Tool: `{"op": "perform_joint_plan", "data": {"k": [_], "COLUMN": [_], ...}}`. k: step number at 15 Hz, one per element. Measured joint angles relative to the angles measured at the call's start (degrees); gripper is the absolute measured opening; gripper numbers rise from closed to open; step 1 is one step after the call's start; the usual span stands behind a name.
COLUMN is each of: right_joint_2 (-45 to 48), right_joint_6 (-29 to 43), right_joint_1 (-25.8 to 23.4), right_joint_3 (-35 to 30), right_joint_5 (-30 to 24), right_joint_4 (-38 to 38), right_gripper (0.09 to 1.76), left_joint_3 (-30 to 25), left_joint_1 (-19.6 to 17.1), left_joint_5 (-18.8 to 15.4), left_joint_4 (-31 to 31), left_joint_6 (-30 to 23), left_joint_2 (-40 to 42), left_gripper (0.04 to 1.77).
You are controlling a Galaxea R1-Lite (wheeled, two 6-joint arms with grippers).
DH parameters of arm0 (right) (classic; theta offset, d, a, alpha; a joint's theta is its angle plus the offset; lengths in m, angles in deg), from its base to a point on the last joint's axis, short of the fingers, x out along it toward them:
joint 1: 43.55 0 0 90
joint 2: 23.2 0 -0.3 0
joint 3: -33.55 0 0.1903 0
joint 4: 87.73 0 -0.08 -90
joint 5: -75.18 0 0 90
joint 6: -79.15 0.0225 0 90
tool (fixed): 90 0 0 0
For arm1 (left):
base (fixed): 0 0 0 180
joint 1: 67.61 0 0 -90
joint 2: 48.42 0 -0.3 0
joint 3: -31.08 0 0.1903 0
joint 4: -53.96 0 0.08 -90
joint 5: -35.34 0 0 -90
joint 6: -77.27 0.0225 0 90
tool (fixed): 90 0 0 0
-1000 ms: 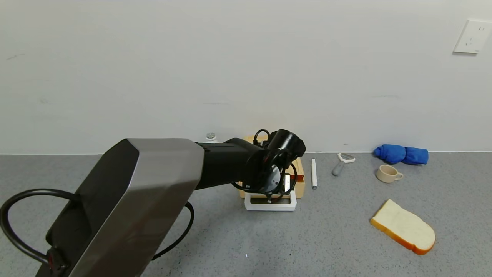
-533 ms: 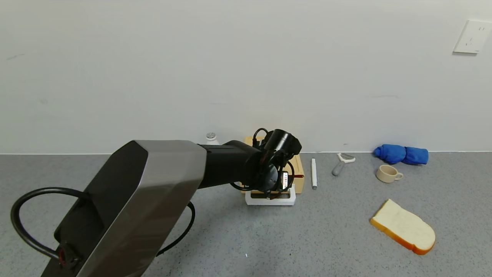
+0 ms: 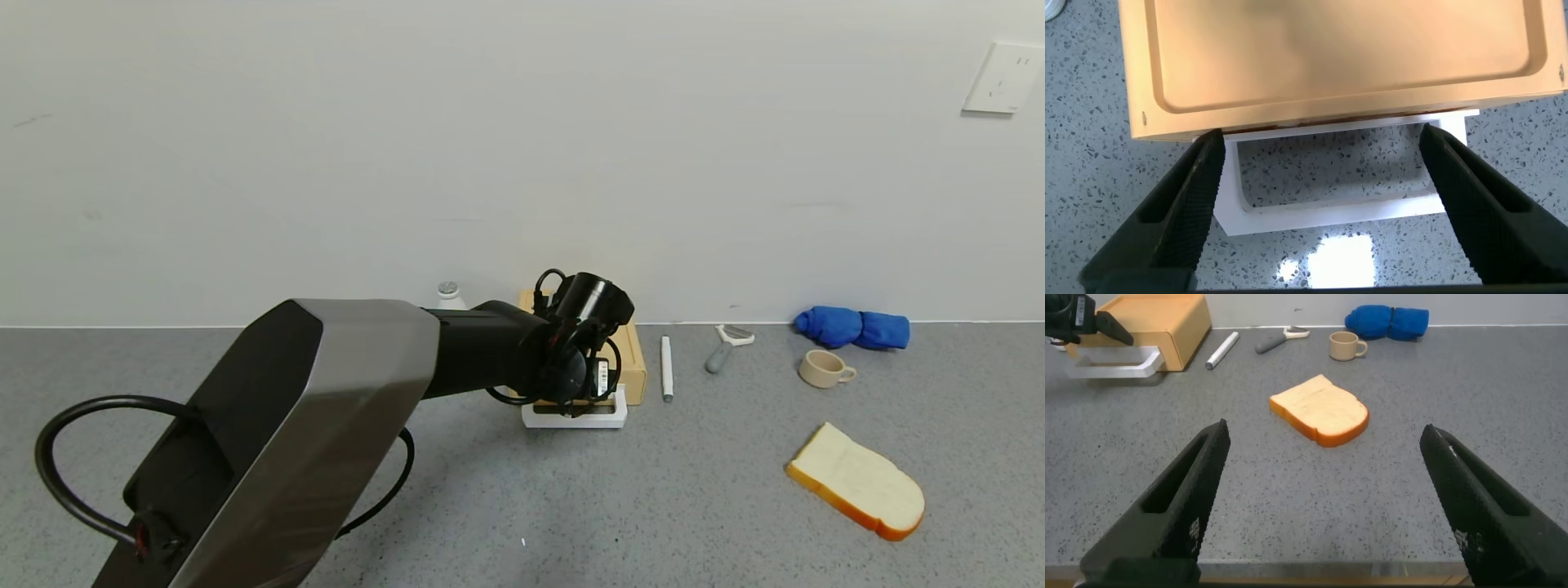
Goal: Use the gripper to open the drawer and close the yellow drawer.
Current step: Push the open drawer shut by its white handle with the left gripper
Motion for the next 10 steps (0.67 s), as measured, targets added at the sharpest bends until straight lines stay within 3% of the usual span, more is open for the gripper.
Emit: {"op": "perform_joint_plan", "data": {"k": [5, 10], "right_joint_2": [0.0, 0.0], "right_joint_6": [0.0, 0.0], "right_joint_1": [0.0, 0.0], "right_joint_3": [0.0, 0.0], "right_joint_5": [0.0, 0.0], "right_joint_4": [0.0, 0.0], "right_gripper": [1.71, 1.71], "left_joint_3": [-0.9, -2.1], "left_joint_1": [0.3, 1.8], "left_joint_5": [1.7, 3.1], "left_joint_4": [-1.4, -11.4], "left_joint_6": [-0.2, -2.0], "left_joint_2": [0.7, 5.6], "left_gripper": [1.72, 1.72]}}
